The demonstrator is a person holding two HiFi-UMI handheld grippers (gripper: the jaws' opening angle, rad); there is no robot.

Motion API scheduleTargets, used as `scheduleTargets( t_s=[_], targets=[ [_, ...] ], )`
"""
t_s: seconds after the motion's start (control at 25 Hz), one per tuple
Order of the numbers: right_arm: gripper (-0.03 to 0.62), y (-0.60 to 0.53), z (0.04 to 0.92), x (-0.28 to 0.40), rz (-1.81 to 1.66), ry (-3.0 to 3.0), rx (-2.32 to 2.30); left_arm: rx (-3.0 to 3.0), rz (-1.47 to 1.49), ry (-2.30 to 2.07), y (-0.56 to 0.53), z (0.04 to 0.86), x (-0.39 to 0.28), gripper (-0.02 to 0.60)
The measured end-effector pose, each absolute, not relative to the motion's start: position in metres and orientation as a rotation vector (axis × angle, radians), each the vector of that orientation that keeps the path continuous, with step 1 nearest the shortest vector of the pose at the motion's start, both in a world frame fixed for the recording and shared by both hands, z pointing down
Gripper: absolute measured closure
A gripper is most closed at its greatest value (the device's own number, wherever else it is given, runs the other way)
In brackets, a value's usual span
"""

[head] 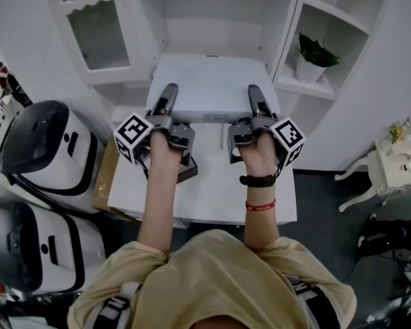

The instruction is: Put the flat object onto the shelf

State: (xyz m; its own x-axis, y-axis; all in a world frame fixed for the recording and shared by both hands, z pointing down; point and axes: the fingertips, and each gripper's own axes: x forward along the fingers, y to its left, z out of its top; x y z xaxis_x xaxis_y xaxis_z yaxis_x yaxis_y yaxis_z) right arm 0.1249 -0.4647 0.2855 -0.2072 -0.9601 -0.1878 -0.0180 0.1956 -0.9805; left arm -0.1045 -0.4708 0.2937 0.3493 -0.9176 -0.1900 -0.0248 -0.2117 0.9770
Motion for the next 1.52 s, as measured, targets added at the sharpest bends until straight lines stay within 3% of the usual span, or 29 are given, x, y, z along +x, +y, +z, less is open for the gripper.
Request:
scheduleTargets(
  t_s=[1.52],
  targets=[
    [0.238,-0.584,0.292,0.133,-1.202,1.46,-1.026,1.494,-1.074,-0.876,-0.599,0.302,-0.095,0.241]
  ],
)
